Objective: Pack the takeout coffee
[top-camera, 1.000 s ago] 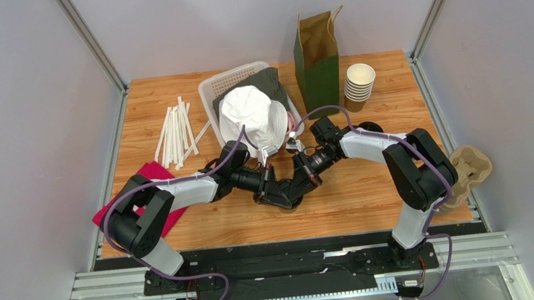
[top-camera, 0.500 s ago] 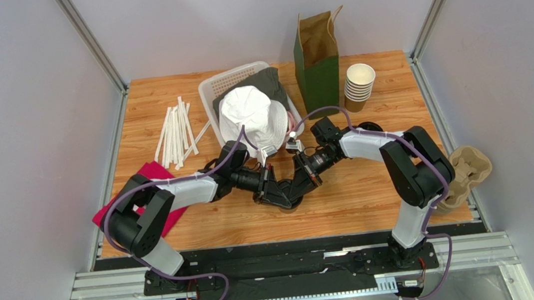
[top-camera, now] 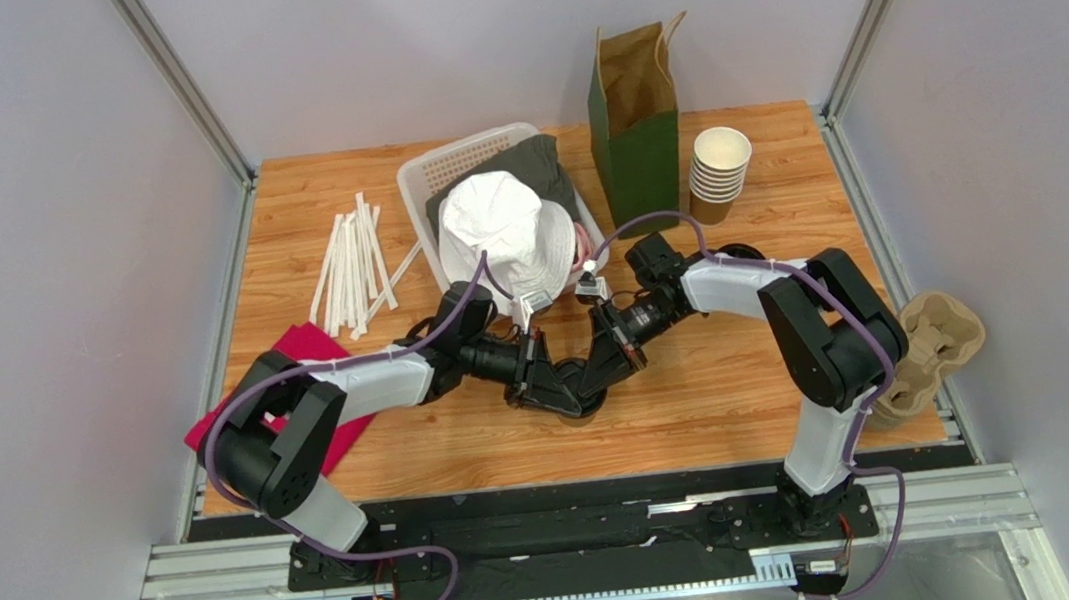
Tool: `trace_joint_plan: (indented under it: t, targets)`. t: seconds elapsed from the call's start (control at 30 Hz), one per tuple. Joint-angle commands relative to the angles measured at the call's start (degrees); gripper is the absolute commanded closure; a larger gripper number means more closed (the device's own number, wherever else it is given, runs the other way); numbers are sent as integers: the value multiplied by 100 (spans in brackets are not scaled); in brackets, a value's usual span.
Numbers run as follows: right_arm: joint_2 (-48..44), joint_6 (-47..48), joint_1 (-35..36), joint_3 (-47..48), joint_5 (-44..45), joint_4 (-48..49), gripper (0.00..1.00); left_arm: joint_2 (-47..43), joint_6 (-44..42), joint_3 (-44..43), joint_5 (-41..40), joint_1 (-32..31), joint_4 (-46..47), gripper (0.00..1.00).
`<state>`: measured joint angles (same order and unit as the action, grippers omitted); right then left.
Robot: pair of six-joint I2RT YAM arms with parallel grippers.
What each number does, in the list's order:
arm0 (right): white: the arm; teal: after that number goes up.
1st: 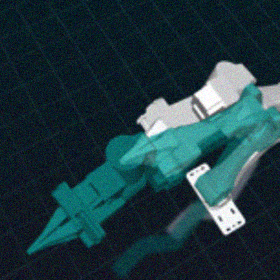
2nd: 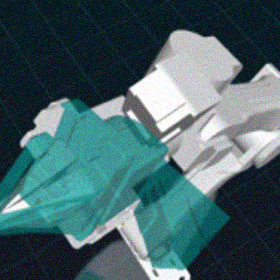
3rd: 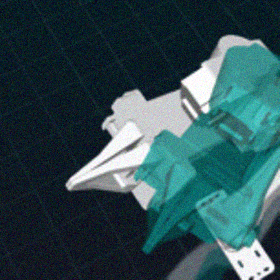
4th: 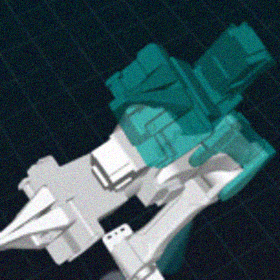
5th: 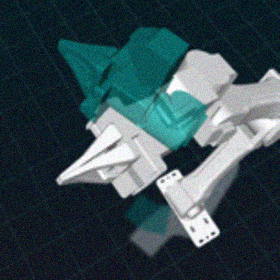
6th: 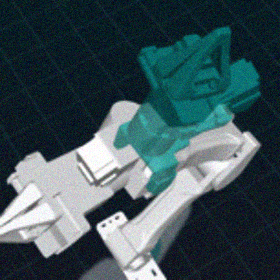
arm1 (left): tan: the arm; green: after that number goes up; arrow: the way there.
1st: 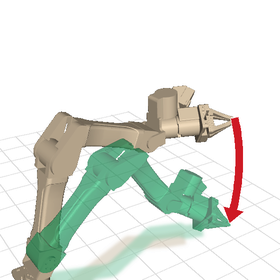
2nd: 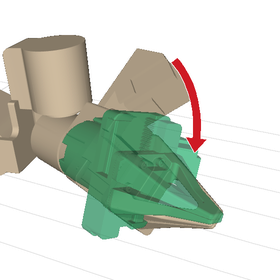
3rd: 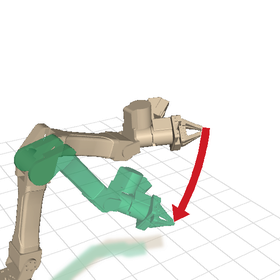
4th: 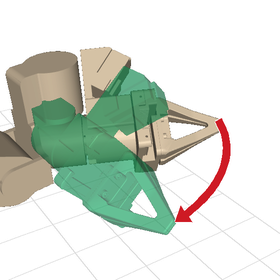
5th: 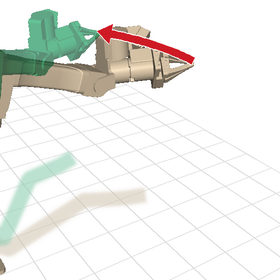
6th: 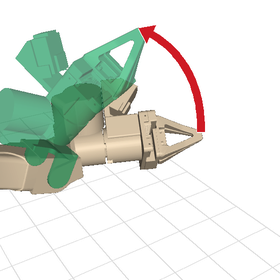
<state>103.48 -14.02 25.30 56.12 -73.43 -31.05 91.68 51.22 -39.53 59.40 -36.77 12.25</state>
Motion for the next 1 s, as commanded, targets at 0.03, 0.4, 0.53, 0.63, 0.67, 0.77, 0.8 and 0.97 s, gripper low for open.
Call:
trace_joint_plan:
  t: [0.03, 0.4, 0.53, 0.63, 0.67, 0.77, 0.8, 0.97]
  targets:
    - [208, 400, 10, -66, 1999, -199, 100, -26, -157, 130, -676, 153, -101, 100]
    - [111, 514, 45, 233, 2087, -367, 100, -1557, -245, -196, -1053, 267, -426, 100]
    - [137, 514, 37, 259, 2148, -367, 100, -1101, -323, -345, -1105, 294, -452, 100]
    - [164, 532, 45, 329, 2183, -376, 100, -670, -306, -433, -1211, 355, -592, 100]
    - [172, 541, 37, 364, 2192, -376, 100, -564, -288, -442, -1220, 373, -618, 100]
    - [207, 602, 45, 417, 2236, -428, 100, -230, -271, -485, -1343, 443, -794, 100]
    - [234, 620, 54, 435, 2254, -455, 100, -116, -271, -486, -1421, 478, -855, 100]
    - [295, 708, 45, 470, 2333, -499, 100, 104, -253, -310, -1536, 601, -1128, 100]
